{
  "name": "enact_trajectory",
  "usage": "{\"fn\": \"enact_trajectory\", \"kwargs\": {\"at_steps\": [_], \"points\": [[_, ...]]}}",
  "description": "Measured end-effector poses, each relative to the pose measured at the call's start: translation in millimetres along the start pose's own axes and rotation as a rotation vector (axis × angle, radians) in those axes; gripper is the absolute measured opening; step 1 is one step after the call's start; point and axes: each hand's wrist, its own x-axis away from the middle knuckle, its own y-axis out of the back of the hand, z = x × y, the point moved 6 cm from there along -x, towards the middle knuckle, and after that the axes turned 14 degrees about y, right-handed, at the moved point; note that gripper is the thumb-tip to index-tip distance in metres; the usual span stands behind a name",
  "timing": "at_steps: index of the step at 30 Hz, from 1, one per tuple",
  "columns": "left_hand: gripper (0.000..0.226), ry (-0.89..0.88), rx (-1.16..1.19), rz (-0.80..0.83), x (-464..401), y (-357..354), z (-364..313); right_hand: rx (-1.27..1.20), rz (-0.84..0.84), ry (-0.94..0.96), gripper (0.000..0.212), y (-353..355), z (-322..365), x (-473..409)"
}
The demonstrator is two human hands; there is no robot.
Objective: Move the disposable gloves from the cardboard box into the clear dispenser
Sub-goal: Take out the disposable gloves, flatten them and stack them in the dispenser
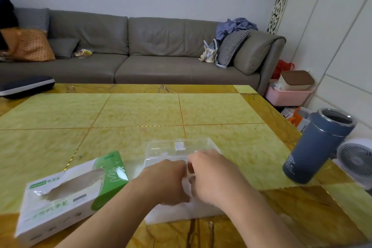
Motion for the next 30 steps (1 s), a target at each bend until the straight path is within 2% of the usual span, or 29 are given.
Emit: {"fn": "enact_trajectory", "kwargs": {"at_steps": [2, 4, 8, 10, 12, 13, 15, 17, 19, 26, 28, 30], "points": [[0.049, 0.014, 0.010, 0.018, 0, 0, 1, 0.071, 0.127, -0.061, 0.009, -10, -10, 1], [0.054, 0.025, 0.032, 0.050, -1, -1, 2, 0.085, 0.172, -0.101, 0.012, -16, -17, 0], [0.051, 0.050, 0.061, 0.093, 5, 2, 0, 0.039, 0.289, -0.130, 0.011, -25, -22, -8], [0.041, 0.052, -0.049, -0.021, 13, 7, -4, 0.007, 0.357, -0.170, 0.015, -29, -24, -17], [0.028, 0.036, -0.165, -0.216, 23, 16, -9, -0.025, 0.454, -0.230, 0.021, -34, -27, -24], [0.027, 0.019, -0.182, -0.297, 29, 21, -12, -0.007, 0.506, -0.234, 0.020, -38, -27, -26], [0.034, -0.002, -0.170, -0.363, 33, 26, -15, 0.048, 0.551, -0.201, 0.018, -42, -23, -31], [0.033, 0.030, -0.148, -0.336, 32, 28, -11, 0.068, 0.550, -0.197, 0.022, -45, -23, -33], [0.019, 0.087, -0.125, -0.285, 28, 25, -4, 0.089, 0.537, -0.204, 0.025, -45, -25, -31], [0.015, 0.148, -0.072, -0.118, 15, 6, -1, 0.059, 0.394, -0.228, 0.027, -43, -30, -19], [0.011, 0.161, -0.071, -0.059, 12, 4, 0, 0.019, 0.412, -0.266, 0.041, -46, -32, -20], [0.013, 0.159, -0.106, 0.011, 8, 1, -1, 0.000, 0.453, -0.300, 0.073, -50, -35, -19]]}}
